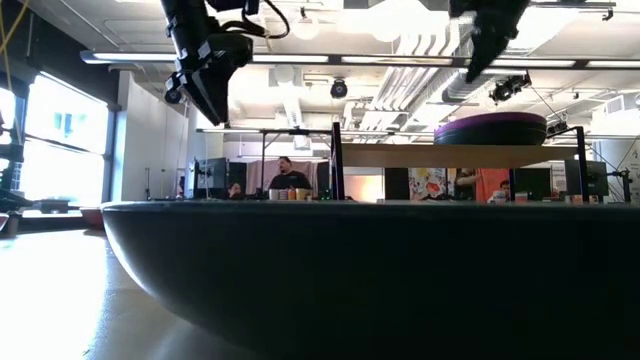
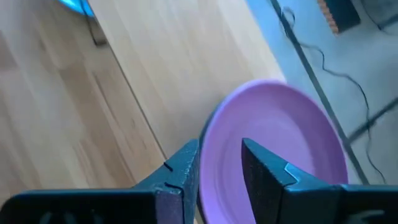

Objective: Place and stack plates onto a shelf
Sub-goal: Stack the orange plate on top of the violet plate on the shelf

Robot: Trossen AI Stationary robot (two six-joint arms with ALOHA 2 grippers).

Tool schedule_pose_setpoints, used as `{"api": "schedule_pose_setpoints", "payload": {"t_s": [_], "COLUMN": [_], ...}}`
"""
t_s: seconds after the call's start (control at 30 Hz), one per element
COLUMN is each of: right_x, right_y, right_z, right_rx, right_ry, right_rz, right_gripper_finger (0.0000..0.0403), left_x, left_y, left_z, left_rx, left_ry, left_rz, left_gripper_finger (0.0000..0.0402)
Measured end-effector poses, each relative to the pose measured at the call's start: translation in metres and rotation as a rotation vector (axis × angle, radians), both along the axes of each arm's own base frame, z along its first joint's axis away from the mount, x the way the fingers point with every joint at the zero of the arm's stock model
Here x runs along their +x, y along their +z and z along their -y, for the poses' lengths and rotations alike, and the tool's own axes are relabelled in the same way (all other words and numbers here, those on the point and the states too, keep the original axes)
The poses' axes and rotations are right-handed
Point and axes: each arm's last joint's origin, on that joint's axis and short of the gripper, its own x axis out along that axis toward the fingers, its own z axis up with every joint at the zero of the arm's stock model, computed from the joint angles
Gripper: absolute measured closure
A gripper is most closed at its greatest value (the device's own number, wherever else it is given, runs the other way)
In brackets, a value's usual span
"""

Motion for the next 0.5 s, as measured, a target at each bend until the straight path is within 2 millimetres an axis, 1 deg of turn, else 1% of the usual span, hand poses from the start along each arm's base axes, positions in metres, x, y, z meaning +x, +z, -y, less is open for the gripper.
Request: {"api": "schedule_pose_setpoints", "payload": {"t_s": [0.13, 0.23, 0.37, 0.5], "right_x": [0.000, -0.001, -0.001, 0.001], "right_y": [0.021, 0.032, 0.036, 0.030], "right_z": [-0.005, -0.007, -0.008, -0.007], "right_rx": [0.014, 0.009, 0.003, 0.011], "right_ry": [0.000, -0.005, -0.005, -0.004], "right_rz": [0.106, 0.158, 0.181, 0.168], "right_gripper_finger": [0.0306, 0.0306, 0.0306, 0.0306], "left_x": [-0.006, -0.010, -0.013, -0.011], "left_y": [-0.003, -0.007, -0.014, -0.023], "left_z": [0.002, 0.000, -0.006, -0.013], "left_rx": [-0.023, -0.049, -0.090, -0.112], "left_ry": [0.017, 0.061, 0.159, 0.226], "left_rz": [-0.068, -0.128, -0.190, -0.231], "left_gripper_finger": [0.0286, 0.0286, 0.0286, 0.0286]}}
